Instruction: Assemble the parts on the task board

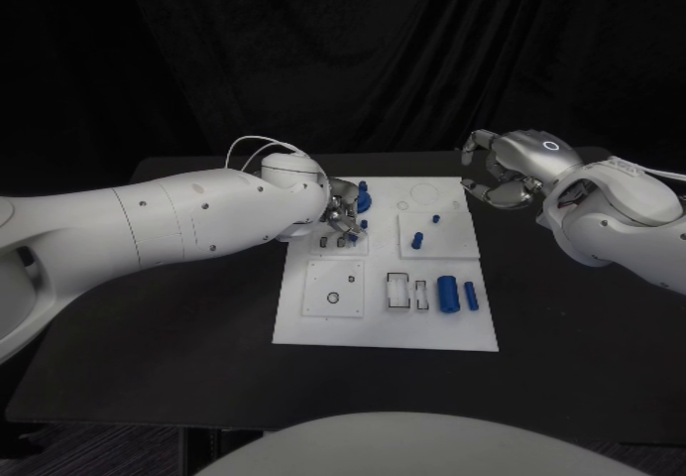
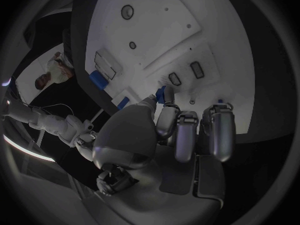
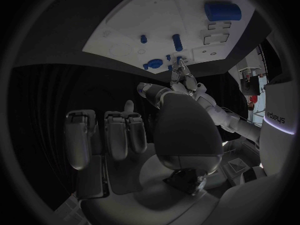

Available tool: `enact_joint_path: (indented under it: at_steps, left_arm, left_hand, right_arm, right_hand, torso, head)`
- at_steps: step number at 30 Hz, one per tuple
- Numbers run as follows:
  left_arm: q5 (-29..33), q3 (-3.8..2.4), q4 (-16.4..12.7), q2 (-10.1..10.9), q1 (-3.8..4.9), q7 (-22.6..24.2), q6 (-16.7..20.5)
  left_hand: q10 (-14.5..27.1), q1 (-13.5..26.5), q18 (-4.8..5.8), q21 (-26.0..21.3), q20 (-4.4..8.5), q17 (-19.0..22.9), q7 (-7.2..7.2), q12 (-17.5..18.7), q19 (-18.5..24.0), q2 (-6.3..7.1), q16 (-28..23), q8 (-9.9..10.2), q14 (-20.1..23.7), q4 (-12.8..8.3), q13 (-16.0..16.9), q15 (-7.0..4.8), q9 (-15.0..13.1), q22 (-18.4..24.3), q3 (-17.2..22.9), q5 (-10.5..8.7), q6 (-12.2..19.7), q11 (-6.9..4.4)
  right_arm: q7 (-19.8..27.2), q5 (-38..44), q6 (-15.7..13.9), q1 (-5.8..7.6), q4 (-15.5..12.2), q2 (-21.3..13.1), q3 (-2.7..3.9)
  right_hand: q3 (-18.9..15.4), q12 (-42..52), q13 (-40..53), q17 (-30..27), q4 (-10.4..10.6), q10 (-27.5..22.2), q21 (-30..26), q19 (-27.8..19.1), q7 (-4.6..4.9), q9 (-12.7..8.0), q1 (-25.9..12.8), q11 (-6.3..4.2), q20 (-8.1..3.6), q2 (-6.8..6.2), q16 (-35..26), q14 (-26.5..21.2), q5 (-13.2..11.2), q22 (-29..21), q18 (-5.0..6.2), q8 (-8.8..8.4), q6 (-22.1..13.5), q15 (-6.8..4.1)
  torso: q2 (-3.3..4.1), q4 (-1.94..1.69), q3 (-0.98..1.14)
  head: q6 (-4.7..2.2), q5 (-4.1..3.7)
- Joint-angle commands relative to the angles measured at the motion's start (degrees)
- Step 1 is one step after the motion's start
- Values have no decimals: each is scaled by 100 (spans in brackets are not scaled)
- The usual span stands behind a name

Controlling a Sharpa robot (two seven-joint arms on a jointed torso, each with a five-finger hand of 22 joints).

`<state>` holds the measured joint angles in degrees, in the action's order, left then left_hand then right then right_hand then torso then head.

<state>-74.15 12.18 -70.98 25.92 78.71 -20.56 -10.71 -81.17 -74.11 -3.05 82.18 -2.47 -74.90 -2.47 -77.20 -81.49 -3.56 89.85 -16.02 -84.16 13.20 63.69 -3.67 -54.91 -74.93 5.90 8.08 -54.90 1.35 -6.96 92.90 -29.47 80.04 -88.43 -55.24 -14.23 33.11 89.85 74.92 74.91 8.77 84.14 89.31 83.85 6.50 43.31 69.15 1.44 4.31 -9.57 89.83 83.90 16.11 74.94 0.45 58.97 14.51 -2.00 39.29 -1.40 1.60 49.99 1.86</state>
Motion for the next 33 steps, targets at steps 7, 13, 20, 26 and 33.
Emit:
enact_joint_path:
  at_steps: [7,13,20,26,33]
  left_arm:
    - [379,-4,6,-10,-19,55,-115]
    - [389,-4,-13,26,-21,31,-87]
    - [822,-4,-127,155,-22,-171,72]
    - [1024,-4,-314,320,-22,-416,305]
    - [1078,-4,-479,477,-22,-639,584]
  left_hand:
    - [-883,-69,-30,-40,14,-1510,15,-1280,24,108,15,79,-584,-60,2631,-49,-66,-268,309,18,-130,-284]
    - [-883,-67,-30,-54,39,-1510,44,-1280,13,280,15,142,-584,-221,2631,-74,-170,-286,802,19,-205,-310]
    - [-883,427,-19,-69,47,-1510,34,-1280,-30,950,15,124,-584,-509,2631,-112,-625,-348,2438,1810,-245,-310]
    - [-883,578,-23,-83,64,-1510,33,-1280,-34,1020,15,112,-584,-633,2631,-98,-741,-354,2643,1863,-259,-327]
    - [-883,735,-21,-85,77,-1510,44,-1280,-54,1051,15,100,-584,-754,2631,-114,-845,-373,2842,1905,-303,-339]
  right_arm:
    - [-184,39,10,-13,0,-1,4]
    - [-224,39,54,-13,3,-1,4]
    - [-258,39,99,-15,6,-18,4]
    - [-272,39,123,-18,2,-37,4]
    - [-284,39,153,-22,0,-58,4]
  right_hand:
    - [-2,15,1508,1509,-68,586,-17,553,5,7,108,0,8,9,17,610,8,1470,-18,39,35,-2]
    - [1,15,1508,1509,-85,586,-25,547,6,7,137,1,8,22,17,610,9,1467,-16,47,50,-1]
    - [4,15,1508,1509,-94,586,-38,537,7,6,152,1,8,32,17,610,10,1462,-12,51,58,-1]
    - [5,15,1508,1509,-96,586,-55,525,8,5,156,2,8,36,17,610,10,1455,-6,52,62,0]
    - [6,15,1508,1509,-96,586,-57,524,9,5,159,2,8,42,17,610,10,1454,-6,53,66,0]
  torso:
    - [-3,4,1]
    - [-2,0,2]
    - [-4,2,0]
    - [-7,-2,-2]
    - [-11,-9,3]
  head:
    - [1,10]
    - [1,14]
    - [1,52]
    - [1,67]
    - [1,84]
